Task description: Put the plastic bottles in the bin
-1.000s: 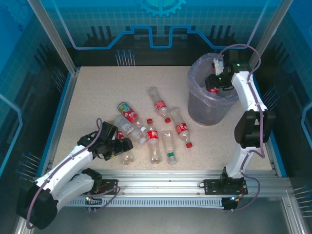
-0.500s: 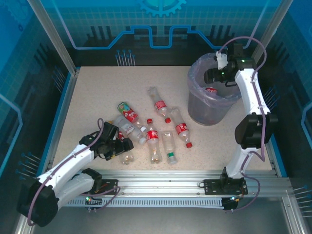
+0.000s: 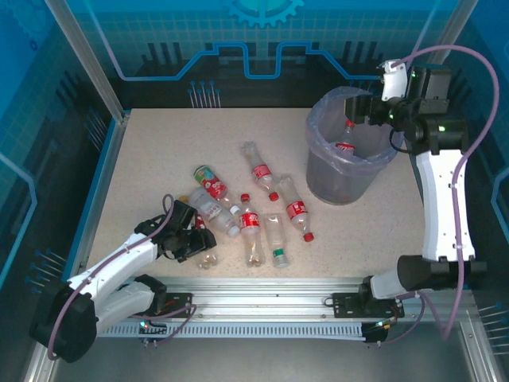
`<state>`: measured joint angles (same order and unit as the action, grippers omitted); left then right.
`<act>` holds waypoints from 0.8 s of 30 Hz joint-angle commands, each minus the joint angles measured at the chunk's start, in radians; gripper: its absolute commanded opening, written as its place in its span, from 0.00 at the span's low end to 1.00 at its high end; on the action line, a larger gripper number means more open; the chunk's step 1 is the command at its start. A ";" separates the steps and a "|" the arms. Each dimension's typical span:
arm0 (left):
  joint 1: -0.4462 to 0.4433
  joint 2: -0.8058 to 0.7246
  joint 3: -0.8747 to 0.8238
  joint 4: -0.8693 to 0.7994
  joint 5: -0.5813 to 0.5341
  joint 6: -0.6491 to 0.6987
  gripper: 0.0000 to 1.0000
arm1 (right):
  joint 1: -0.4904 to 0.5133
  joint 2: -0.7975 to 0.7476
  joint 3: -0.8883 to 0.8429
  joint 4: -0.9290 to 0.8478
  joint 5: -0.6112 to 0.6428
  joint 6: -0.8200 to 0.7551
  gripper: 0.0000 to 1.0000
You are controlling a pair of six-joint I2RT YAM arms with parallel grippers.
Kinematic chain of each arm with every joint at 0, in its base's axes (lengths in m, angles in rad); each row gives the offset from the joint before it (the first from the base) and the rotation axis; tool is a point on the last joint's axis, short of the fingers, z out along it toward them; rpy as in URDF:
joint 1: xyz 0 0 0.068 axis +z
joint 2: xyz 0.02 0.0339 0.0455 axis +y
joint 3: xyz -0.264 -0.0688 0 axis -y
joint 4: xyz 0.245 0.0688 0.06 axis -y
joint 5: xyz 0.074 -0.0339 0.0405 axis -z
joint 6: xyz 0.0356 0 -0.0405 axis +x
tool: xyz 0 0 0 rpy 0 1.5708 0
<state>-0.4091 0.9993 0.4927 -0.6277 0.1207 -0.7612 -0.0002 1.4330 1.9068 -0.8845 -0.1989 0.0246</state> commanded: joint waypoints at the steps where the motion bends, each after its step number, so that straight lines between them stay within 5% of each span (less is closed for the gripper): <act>1: -0.009 -0.021 0.016 -0.019 0.007 0.009 0.64 | 0.033 -0.028 -0.070 0.048 -0.077 0.055 0.88; 14: -0.007 -0.069 0.253 -0.103 -0.079 0.221 0.51 | 0.293 -0.150 -0.237 0.071 -0.101 0.090 0.87; 24: -0.007 0.051 0.399 0.221 0.125 0.461 0.43 | 0.464 -0.094 -0.286 0.081 -0.177 0.095 0.87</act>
<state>-0.4107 1.0180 0.8433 -0.5587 0.1360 -0.4057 0.4217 1.3159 1.6447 -0.8341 -0.3321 0.1059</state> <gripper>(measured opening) 0.498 0.868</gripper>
